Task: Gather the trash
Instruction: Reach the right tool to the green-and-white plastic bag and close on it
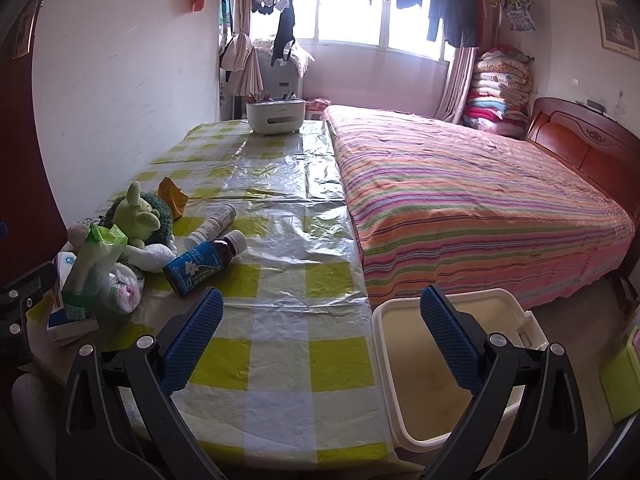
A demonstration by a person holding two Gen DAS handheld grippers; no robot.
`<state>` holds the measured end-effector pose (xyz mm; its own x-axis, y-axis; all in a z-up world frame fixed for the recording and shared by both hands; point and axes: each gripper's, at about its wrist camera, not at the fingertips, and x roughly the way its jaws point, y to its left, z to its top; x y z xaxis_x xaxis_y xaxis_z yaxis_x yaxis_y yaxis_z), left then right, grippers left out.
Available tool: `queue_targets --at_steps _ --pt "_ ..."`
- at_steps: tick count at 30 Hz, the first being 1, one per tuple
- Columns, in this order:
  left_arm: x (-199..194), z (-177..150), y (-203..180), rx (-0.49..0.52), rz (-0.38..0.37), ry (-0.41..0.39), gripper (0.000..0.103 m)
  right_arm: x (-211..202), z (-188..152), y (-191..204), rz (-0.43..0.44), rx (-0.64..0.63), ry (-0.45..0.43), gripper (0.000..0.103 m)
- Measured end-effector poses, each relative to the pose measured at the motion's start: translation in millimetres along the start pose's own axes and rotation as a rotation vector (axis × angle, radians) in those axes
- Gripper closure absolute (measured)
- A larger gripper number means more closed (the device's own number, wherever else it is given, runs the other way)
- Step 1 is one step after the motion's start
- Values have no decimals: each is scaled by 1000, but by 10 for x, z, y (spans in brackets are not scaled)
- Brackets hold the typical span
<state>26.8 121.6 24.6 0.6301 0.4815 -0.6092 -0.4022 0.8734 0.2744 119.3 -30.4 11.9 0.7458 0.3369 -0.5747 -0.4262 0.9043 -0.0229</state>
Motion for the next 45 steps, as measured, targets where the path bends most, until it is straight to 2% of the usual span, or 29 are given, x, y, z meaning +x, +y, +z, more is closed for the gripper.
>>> queue_targets --at_steps 21,37,42,45 --pt "14 -188 183 -30 21 38 7 -14 -24 140 18 -33 4 6" --pt "22 -222 233 -45 33 38 7 14 -30 222 35 -46 8 6" --pt "54 -254 363 -76 58 48 7 92 62 306 88 -68 2 6" --pt "69 -299 473 -100 75 57 7 182 143 391 154 -66 6 6"
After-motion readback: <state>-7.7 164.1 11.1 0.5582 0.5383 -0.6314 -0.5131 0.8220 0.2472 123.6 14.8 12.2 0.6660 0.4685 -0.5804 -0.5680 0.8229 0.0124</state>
